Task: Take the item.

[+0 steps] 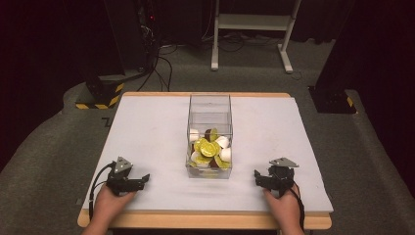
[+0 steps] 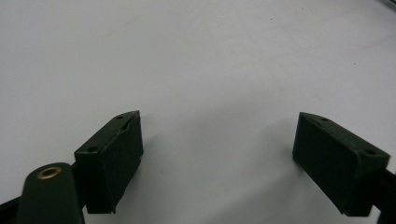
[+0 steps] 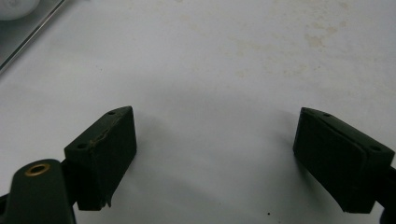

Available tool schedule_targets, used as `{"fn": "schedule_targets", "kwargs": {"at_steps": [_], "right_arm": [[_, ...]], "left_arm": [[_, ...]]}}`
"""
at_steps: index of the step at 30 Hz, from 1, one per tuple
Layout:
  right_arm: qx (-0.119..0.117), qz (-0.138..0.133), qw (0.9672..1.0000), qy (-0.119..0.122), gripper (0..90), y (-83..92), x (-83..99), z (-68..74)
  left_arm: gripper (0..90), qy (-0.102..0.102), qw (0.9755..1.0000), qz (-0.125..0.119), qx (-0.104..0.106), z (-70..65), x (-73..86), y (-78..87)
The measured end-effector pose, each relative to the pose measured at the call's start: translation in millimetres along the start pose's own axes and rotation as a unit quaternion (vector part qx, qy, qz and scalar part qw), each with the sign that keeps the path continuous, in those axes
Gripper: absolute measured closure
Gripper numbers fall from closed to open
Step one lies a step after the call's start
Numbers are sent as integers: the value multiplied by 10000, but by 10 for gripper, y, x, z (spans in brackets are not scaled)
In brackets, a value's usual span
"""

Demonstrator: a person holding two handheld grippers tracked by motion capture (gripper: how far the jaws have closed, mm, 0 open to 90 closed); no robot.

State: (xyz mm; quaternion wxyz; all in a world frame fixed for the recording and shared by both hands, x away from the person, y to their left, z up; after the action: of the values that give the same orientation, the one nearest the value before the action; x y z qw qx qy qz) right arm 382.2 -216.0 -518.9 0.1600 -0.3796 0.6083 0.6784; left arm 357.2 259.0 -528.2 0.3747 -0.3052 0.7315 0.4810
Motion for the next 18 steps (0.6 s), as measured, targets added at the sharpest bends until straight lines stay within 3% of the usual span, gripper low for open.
{"fn": "schedule_targets", "kwargs": {"at_steps": [2, 9, 12, 13, 15, 18], "right_arm": [[0, 1, 10000, 0, 133, 0, 0, 0], [-2, -5, 10000, 0, 133, -1, 0, -1], [-4, -6, 10000, 0, 133, -1, -1, -1], [-2, -6, 10000, 1, 133, -2, -1, -1], [-3, -6, 10000, 0, 133, -2, -1, -1], [-3, -5, 10000, 0, 133, -2, -1, -1]], "left_arm": [[162, -85, 9999, 98, 8, 12, -2, 10], [183, -74, 9999, 94, 39, -1, -4, 26], [193, 9, 9998, 59, 169, -36, -8, 49], [197, -119, 9997, 78, 221, -53, -19, 79], [201, -39, 9997, -46, 246, -90, -28, 82], [217, -101, 9993, -83, 354, -137, -46, 115]]}}
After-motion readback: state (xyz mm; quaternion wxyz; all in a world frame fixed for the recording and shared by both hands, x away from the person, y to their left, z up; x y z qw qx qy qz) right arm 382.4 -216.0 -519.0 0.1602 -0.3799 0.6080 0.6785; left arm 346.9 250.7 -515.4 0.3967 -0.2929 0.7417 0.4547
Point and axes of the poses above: each handheld gripper's, and its own axes: y roughly backward along the jaws, x roughly out of its underside, z roughly to its left, the point moved 2 cm from there along -y, roughly forward along the jaws, and after that the axes turned 1 degree about x, right-handed, at the moved point
